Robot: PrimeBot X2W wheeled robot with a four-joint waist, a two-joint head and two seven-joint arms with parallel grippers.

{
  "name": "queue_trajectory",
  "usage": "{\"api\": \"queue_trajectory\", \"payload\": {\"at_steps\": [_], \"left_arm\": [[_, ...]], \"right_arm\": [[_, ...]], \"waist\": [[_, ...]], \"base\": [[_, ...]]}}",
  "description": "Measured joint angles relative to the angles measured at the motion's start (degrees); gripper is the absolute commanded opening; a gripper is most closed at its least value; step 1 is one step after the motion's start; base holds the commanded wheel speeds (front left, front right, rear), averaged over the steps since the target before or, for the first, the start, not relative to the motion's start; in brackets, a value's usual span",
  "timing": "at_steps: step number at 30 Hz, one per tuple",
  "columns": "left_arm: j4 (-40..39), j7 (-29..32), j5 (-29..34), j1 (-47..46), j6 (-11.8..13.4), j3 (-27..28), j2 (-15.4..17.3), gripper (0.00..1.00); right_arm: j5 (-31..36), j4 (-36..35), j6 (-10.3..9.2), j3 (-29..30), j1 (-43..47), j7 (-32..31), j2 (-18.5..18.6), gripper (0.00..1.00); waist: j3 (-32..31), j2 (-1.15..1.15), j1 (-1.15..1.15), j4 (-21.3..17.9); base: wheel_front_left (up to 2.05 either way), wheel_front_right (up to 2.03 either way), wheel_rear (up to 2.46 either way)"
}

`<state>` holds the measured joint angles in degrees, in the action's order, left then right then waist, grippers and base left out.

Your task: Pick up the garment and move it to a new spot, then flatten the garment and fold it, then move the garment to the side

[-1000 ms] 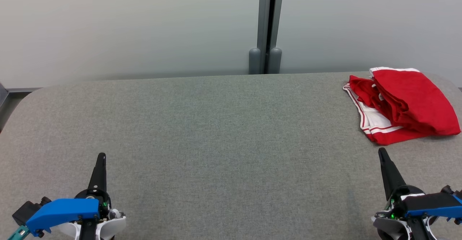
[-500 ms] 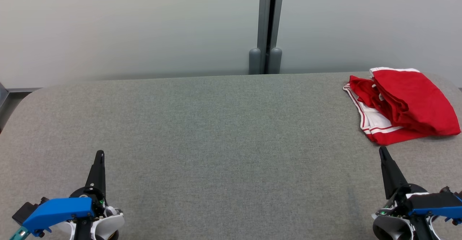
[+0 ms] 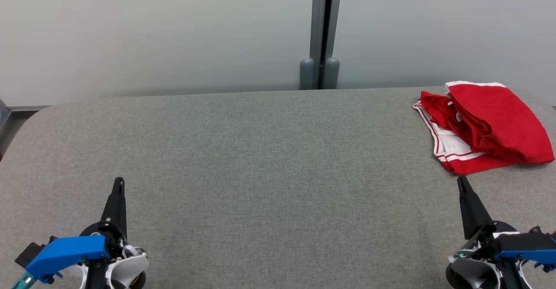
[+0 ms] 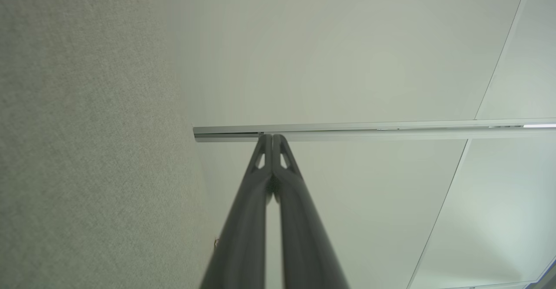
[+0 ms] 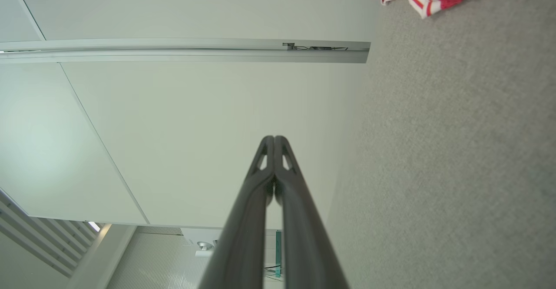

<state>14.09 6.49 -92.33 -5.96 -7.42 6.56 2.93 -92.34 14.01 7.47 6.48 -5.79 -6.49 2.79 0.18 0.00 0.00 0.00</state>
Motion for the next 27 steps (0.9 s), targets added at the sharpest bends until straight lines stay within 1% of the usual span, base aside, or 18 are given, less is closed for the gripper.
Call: {"api": "queue_trajectory", "payload": {"at_steps": [27], "left_arm": [[0.0, 0.01, 0.0, 0.0, -0.01, 0.0, -0.01, 0.0]], "right_arm": [[0.0, 0.01, 0.0, 0.01, -0.01, 0.0, 0.0, 0.0]], "waist": [[0.0, 0.0, 0.0, 0.0]], "base": [[0.0, 0.0, 0.0]]}}
